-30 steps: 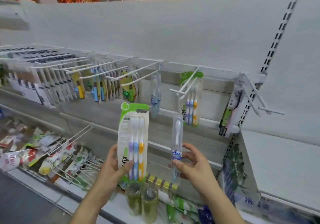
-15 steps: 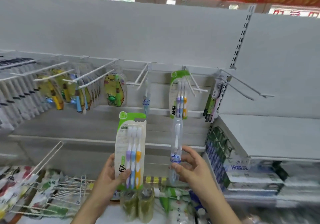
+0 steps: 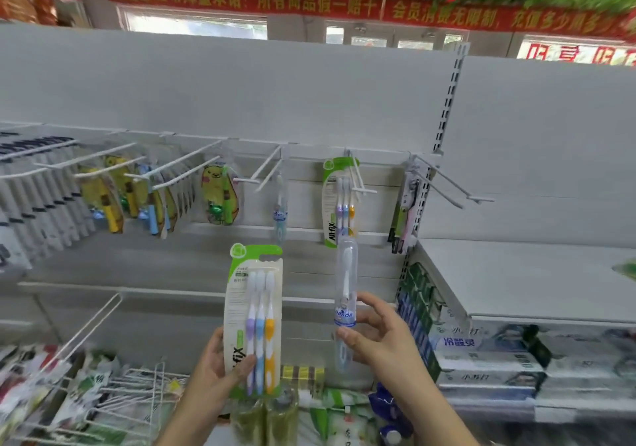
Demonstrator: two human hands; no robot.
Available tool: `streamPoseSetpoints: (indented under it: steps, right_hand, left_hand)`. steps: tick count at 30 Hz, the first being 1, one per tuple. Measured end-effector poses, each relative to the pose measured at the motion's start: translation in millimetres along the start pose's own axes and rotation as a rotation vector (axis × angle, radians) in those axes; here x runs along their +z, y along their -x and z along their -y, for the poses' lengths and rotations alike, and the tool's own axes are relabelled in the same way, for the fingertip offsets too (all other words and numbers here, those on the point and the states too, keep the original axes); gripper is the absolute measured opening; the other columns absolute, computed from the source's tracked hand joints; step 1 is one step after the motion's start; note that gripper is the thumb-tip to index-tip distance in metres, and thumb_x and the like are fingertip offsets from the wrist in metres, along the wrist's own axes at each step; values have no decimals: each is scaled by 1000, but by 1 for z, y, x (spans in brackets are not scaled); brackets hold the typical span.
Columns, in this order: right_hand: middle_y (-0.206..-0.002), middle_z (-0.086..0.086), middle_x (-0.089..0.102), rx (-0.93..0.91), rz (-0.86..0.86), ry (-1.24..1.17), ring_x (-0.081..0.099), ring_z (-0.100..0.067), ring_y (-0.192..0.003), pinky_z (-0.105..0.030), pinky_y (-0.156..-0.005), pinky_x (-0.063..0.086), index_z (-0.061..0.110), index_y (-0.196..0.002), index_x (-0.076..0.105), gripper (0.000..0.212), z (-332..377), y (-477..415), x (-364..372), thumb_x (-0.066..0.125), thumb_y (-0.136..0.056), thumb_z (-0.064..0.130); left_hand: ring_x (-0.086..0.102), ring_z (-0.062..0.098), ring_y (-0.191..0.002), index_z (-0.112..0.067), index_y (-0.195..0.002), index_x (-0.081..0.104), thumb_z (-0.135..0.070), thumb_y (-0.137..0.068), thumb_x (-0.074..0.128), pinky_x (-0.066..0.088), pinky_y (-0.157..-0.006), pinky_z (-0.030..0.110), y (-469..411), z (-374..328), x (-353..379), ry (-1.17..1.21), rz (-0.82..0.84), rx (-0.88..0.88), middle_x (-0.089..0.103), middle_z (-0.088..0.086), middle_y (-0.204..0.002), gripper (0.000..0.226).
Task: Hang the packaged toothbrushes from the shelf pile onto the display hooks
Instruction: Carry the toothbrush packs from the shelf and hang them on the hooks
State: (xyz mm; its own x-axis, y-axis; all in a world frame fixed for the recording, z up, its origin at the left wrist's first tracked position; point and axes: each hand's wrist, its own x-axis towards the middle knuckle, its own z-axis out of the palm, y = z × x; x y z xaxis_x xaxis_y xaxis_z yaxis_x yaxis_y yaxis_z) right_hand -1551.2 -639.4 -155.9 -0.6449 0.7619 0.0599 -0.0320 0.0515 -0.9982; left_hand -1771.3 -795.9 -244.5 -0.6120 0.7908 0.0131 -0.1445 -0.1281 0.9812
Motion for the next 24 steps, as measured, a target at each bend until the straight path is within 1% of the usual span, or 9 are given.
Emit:
streamPoseSetpoints:
  steps: [4, 7, 9, 11, 12, 14, 21, 22, 24]
  right_hand:
    - [-106, -12, 70, -26, 73, 13, 74, -25, -93, -29, -66, 59, 31, -121, 60, 48, 10, -12, 28, 78, -84, 6]
    - [-106, -8, 70, -53, 123, 28, 74, -22, -91, -29, -67, 59, 30, -124, 58, 50, 19, -20, 49, 79, -84, 9]
    - [-104, -4, 70, -74, 143, 27, 74, -21, -89, -34, -71, 62, 31, -123, 59, 49, 25, -24, 61, 78, -85, 9]
    - [-103, -3, 69, -93, 170, 33, 74, -21, -89, -38, -75, 63, 32, -123, 59, 48, 31, -27, 74, 78, -85, 8]
    - [-103, -3, 68, -101, 181, 44, 73, -22, -90, -39, -76, 63, 32, -123, 59, 48, 33, -28, 79, 78, -85, 9]
    - [-106, -5, 67, -112, 195, 55, 72, -24, -91, -41, -77, 63, 32, -124, 58, 49, 37, -34, 90, 78, -85, 10]
    - [-108, -7, 69, -84, 167, 72, 75, -22, -90, -53, -77, 62, 34, -127, 57, 52, 32, -60, 111, 79, -86, 13]
    - [-107, -6, 70, -78, 159, 65, 75, -22, -90, -54, -77, 62, 34, -128, 57, 52, 31, -62, 112, 78, -86, 13]
    - [-105, -4, 71, -70, 141, 49, 75, -20, -90, -55, -78, 62, 33, -129, 56, 52, 28, -65, 113, 77, -87, 12]
  left_hand:
    - [76, 23, -96, -15, -120, 56, -46, -38, 102, 61, -73, 25, 15, 1, -13, -30, -58, 3, 79, 5, -104, 99]
    - [77, 17, -89, -15, -119, 57, -52, -25, 102, 60, -71, 22, 23, -1, -27, -68, -95, 11, 79, 4, -102, 111]
    - [77, 18, -88, -14, -121, 56, -30, -47, 102, 60, -70, 23, 26, -1, -38, -70, -103, 11, 79, 5, -103, 88]
    - [77, 18, -86, -12, -121, 56, 8, -74, 79, 60, -69, 23, 28, -2, -44, -44, -123, 18, 79, 6, -101, 56]
    - [77, 18, -84, -12, -119, 56, 18, -79, 69, 60, -68, 22, 29, -1, -47, -45, -131, 4, 79, 8, -100, 52]
    - [77, 19, -83, -11, -118, 57, 24, -81, 63, 60, -67, 22, 32, 1, -53, -47, -130, -4, 78, 13, -101, 51]
    - [77, 26, -89, -7, -124, 54, 20, -79, 68, 62, -73, 28, 40, 4, -71, -33, -114, -28, 77, 18, -103, 54]
    - [76, 27, -91, -7, -126, 53, 12, -77, 76, 62, -74, 28, 41, 3, -72, -25, -114, -22, 77, 19, -105, 57]
    - [75, 31, -100, -10, -130, 51, -19, -61, 98, 62, -83, 32, 41, 0, -77, -52, -115, -46, 76, 18, -110, 84]
